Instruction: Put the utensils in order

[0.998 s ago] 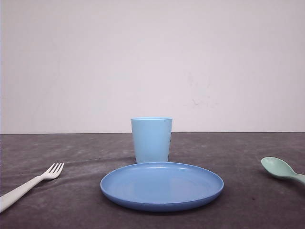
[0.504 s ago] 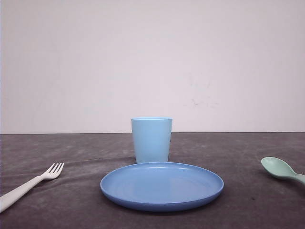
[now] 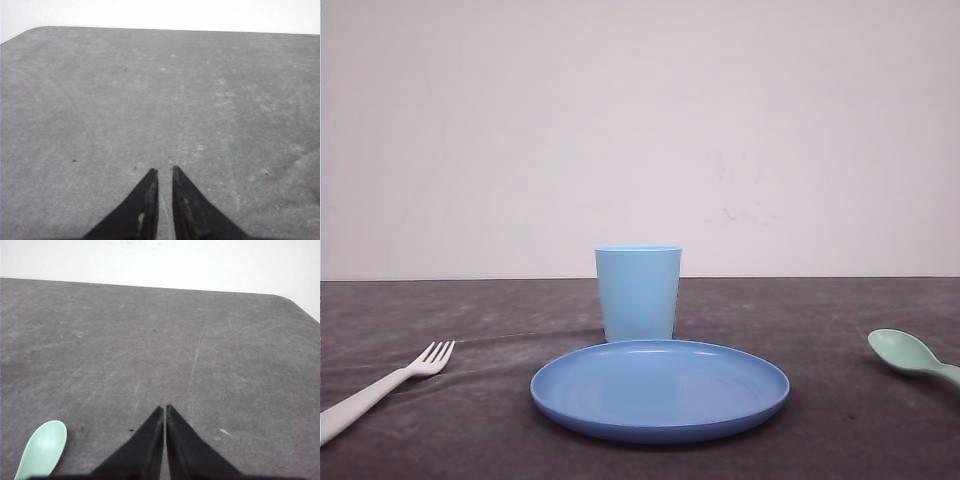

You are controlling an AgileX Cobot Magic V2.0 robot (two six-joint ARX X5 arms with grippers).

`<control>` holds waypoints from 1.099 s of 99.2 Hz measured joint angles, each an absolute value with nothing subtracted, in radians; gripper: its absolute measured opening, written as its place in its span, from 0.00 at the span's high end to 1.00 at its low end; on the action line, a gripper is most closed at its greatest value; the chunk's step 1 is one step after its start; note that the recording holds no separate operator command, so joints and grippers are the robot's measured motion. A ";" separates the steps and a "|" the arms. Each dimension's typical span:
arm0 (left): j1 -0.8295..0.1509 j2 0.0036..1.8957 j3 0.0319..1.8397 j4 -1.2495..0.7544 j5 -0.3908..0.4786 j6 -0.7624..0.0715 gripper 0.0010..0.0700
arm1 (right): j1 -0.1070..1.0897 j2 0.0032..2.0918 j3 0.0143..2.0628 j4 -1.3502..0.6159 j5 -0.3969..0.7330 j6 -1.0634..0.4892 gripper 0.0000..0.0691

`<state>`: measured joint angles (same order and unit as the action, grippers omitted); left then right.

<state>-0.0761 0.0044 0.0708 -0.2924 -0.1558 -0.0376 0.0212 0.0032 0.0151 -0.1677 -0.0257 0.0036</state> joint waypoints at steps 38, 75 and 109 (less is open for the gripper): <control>-0.076 0.004 0.070 -0.287 -0.156 -0.083 0.98 | 0.021 0.003 0.015 -0.151 -0.032 0.038 0.99; -0.076 0.004 0.068 -0.279 -0.155 -0.318 0.98 | 0.021 0.003 0.015 -0.143 -0.039 0.350 0.99; -0.076 0.085 0.128 -0.323 -0.024 -0.399 0.98 | 0.021 0.059 0.119 -0.208 -0.105 0.442 0.99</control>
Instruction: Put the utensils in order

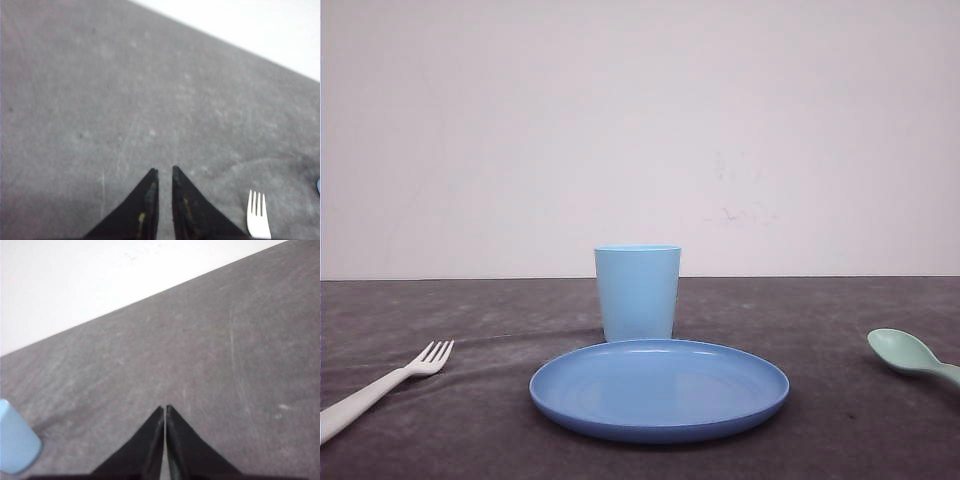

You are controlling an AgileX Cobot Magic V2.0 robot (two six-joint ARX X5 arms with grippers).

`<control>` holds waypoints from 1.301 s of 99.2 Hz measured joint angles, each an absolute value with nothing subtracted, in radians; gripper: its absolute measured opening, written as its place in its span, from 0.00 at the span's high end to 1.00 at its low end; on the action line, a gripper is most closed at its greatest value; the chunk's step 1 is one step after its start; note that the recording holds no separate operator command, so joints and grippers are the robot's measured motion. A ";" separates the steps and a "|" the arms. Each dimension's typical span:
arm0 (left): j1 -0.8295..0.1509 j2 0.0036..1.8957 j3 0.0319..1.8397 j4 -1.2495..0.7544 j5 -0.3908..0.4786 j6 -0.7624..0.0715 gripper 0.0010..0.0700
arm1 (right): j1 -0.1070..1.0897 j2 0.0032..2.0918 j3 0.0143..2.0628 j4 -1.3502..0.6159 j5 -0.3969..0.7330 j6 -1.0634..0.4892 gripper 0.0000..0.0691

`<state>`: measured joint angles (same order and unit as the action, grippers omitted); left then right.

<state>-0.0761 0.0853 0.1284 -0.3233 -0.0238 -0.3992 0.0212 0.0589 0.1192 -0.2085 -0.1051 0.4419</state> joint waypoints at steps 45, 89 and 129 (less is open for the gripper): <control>-0.077 0.579 0.677 -0.490 0.008 -0.287 0.98 | 0.025 0.517 0.652 -0.559 -0.106 0.191 0.99; -0.183 0.704 0.691 -0.582 0.049 -0.258 0.45 | 0.074 0.603 0.694 -0.614 -0.174 0.160 0.41; -0.407 0.945 0.691 -0.631 0.017 -0.333 0.45 | 0.078 0.603 0.694 -0.614 -0.182 0.160 0.41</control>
<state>-0.4072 0.9451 0.6907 -0.6312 0.0166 -0.3332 0.0776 0.6033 0.6941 -0.6144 -0.1822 0.1604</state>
